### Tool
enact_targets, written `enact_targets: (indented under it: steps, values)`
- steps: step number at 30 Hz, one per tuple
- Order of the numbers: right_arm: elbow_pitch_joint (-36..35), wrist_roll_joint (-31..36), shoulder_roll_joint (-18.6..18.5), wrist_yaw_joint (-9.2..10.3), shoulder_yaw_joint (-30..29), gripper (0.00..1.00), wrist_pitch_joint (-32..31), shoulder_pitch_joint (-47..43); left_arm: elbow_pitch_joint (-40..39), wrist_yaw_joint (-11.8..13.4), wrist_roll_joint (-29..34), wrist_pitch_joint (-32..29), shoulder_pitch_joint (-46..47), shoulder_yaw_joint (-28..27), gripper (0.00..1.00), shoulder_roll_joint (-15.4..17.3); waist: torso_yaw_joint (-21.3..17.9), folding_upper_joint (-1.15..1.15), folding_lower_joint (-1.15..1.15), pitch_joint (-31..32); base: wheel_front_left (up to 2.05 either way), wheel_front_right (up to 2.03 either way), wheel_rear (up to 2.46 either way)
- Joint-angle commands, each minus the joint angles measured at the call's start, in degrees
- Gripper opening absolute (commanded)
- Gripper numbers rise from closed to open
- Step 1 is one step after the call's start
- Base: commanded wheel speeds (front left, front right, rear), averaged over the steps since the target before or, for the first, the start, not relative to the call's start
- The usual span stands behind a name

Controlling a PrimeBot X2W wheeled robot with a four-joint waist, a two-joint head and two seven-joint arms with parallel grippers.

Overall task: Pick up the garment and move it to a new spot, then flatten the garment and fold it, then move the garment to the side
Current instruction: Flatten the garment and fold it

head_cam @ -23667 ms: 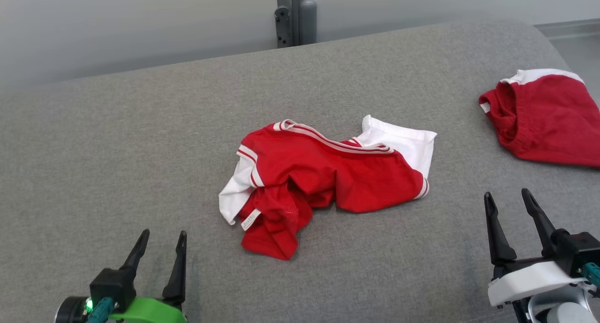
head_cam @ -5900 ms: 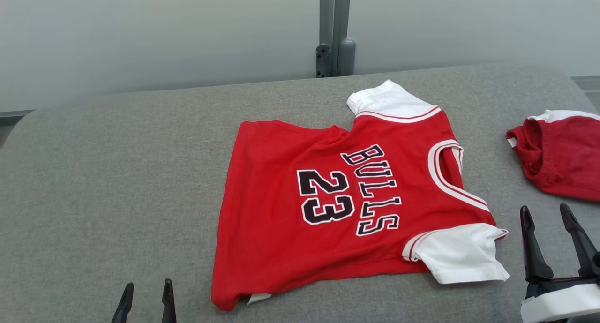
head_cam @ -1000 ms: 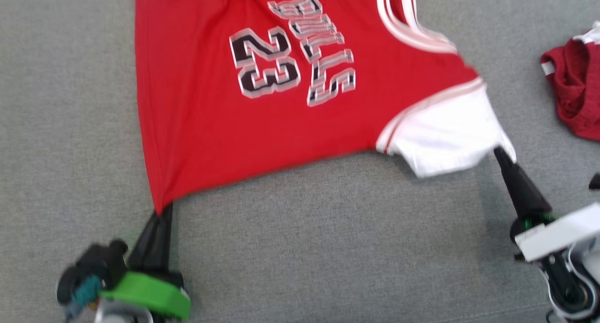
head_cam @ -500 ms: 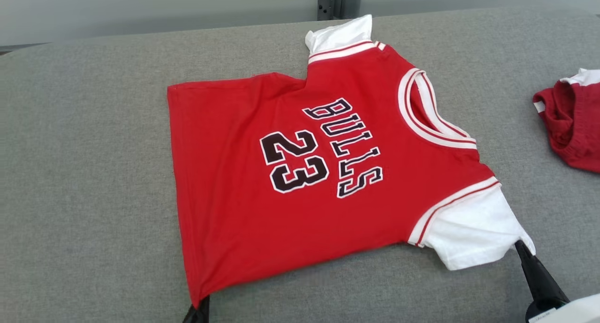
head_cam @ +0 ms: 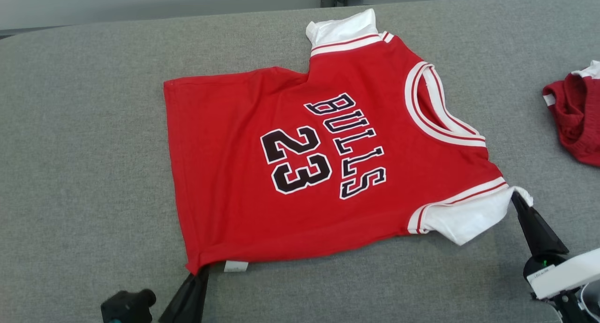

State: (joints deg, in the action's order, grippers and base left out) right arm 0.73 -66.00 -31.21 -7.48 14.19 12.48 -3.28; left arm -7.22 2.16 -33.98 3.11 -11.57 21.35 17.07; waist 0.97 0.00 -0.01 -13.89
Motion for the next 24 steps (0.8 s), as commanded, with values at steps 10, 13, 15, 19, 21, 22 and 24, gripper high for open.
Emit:
enact_targets:
  steps: [10,13,15,19,21,22,24]
  values:
    - [-0.49,2.13,-3.08,-0.02,-0.6,0.0,-5.9,11.95,-4.4,0.45,-2.45,-10.73,10.36,-2.38,0.0,4.65,1.79,0.0,0.01,-3.19,0.0,0.0,0.0]
    - [0.7,3.05,-3.44,-0.02,-0.55,0.0,-7.96,15.06,-4.21,-0.03,-3.17,-13.25,13.02,-2.2,0.0,5.12,2.25,0.0,0.01,-3.54,0.0,0.0,0.0]
    - [1.84,4.1,-3.69,-0.02,-0.4,0.0,-9.24,17.09,-3.43,-0.39,-3.35,-15.01,14.88,-1.66,0.0,5.44,2.51,0.0,0.01,-3.93,0.0,0.0,0.0]
    - [4.29,6.05,-3.22,-0.02,0.47,0.0,-11.5,21.3,-0.92,-1.53,-3.13,-17.92,19.04,-0.28,0.0,5.7,3.03,0.0,0.01,-4.85,0.0,0.0,0.0]
    - [5.37,7.21,-3.08,-0.02,1.02,0.0,-12.32,23.23,0.62,-2.13,-3.39,-18.78,21.04,0.16,0.0,5.46,3.24,0.0,0.01,-5.41,0.0,0.0,0.0]
    - [6.0,7.56,-2.86,-0.02,1.25,0.0,-12.66,24.0,1.52,-2.22,-3.32,-18.85,22.03,0.17,0.0,5.33,3.34,0.0,0.01,-5.64,0.0,0.0,0.0]
    - [7.19,8.29,-2.48,-0.02,1.76,0.0,-13.41,25.35,3.46,-2.4,-3.03,-19.63,23.28,0.51,0.0,5.27,3.41,0.0,0.01,-6.0,0.0,0.0,0.0]
